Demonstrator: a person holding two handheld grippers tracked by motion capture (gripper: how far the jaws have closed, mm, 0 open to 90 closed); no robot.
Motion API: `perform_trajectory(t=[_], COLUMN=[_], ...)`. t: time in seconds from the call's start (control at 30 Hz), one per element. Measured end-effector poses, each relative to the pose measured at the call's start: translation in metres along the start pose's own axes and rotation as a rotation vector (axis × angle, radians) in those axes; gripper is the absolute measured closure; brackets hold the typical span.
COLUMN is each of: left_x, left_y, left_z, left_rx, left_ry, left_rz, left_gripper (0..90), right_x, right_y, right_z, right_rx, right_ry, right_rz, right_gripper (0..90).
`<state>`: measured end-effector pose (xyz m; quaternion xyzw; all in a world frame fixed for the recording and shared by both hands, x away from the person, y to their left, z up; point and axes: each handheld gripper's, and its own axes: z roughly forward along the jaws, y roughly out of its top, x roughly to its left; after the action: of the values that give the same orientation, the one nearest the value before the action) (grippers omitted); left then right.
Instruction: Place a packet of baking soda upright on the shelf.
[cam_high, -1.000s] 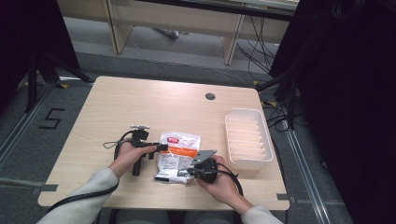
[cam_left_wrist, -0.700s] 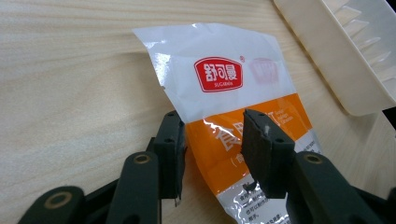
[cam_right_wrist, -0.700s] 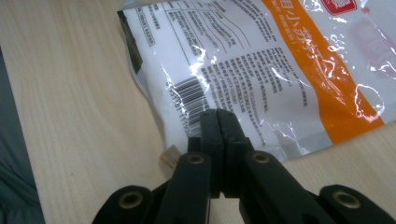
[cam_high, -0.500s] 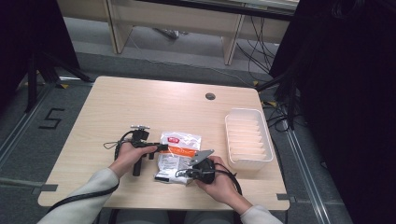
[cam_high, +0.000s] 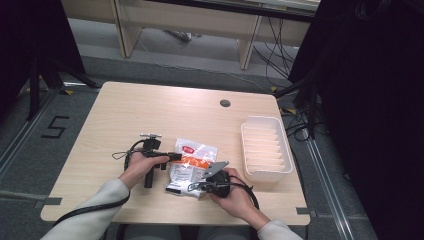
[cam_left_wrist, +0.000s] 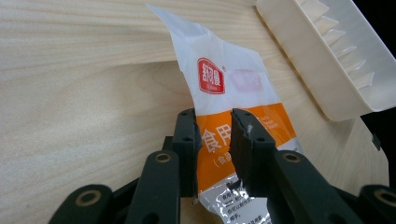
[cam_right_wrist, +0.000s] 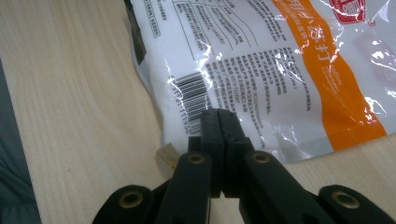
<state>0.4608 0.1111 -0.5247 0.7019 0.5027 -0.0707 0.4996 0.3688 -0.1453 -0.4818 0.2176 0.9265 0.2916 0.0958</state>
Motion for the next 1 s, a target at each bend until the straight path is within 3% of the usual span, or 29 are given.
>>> perform_trajectory(t=[0.03, 0.07, 0.1, 0.13, 0.33, 0.4, 0.43, 0.5, 0.57, 0.63, 0.67, 0.7, 0.9, 1.0], left_x=[0.0, 0.0, 0.0, 0.001, 0.0, -0.003, -0.004, -0.007, -0.011, -0.016, -0.017, -0.018, -0.019, -0.021], left_y=[0.0, 0.0, -0.001, -0.001, -0.002, -0.001, -0.001, 0.0, 0.001, 0.0, 0.0, 0.0, 0.0, 0.0], left_z=[0.0, 0.0, 0.0, -0.001, -0.002, -0.002, -0.003, -0.005, -0.006, -0.006, -0.007, -0.007, -0.009, -0.01], left_rx=[-0.001, 0.004, 0.006, 0.022, 0.012, -0.001, -0.005, -0.019, -0.022, -0.019, -0.021, -0.02, -0.03, -0.029], left_ry=[0.002, -0.002, -0.002, -0.001, 0.016, 0.014, 0.01, -0.007, -0.023, -0.036, -0.036, -0.036, -0.045, -0.043], left_rz=[-0.001, 0.006, 0.011, 0.023, 0.063, 0.069, 0.075, 0.088, 0.108, 0.121, 0.128, 0.133, 0.135, 0.138], left_gripper=[71.7, 72.1, 73.4, 74.6, 88.3, 88.9, 89.1, 89.3, 89.4, 89.5, 89.5, 89.5, 89.6, 89.6], right_x=[0.0, 0.002, 0.001, 0.0, 0.0, -0.001, 0.001, 0.001, 0.001, -0.001, 0.0, 0.002, 0.0, 0.001], right_y=[0.0, 0.0, 0.0, 0.0, 0.0, 0.0, 0.0, -0.002, -0.002, -0.001, -0.001, -0.001, -0.002, -0.002], right_z=[0.0, 0.0, 0.001, 0.0, 0.0, 0.0, 0.0, 0.003, 0.002, 0.0, 0.002, 0.001, 0.001, 0.001], right_rx=[0.001, 0.002, -0.005, 0.004, -0.002, -0.002, 0.006, -0.028, -0.017, -0.003, -0.023, -0.012, -0.011, -0.007], right_ry=[-0.002, -0.002, -0.004, 0.001, 0.003, 0.005, 0.009, -0.003, 0.0, 0.003, -0.009, 0.008, 0.0, 0.005], right_rz=[-0.002, 0.026, 0.001, -0.001, -0.003, -0.001, 0.026, 0.023, 0.025, -0.006, 0.002, 0.04, 0.021, 0.038], right_gripper=[90.0, 90.0, 90.0, 90.0, 90.0, 90.0, 90.0, 90.0, 90.0, 90.0, 90.0, 90.0, 90.0, 90.0])
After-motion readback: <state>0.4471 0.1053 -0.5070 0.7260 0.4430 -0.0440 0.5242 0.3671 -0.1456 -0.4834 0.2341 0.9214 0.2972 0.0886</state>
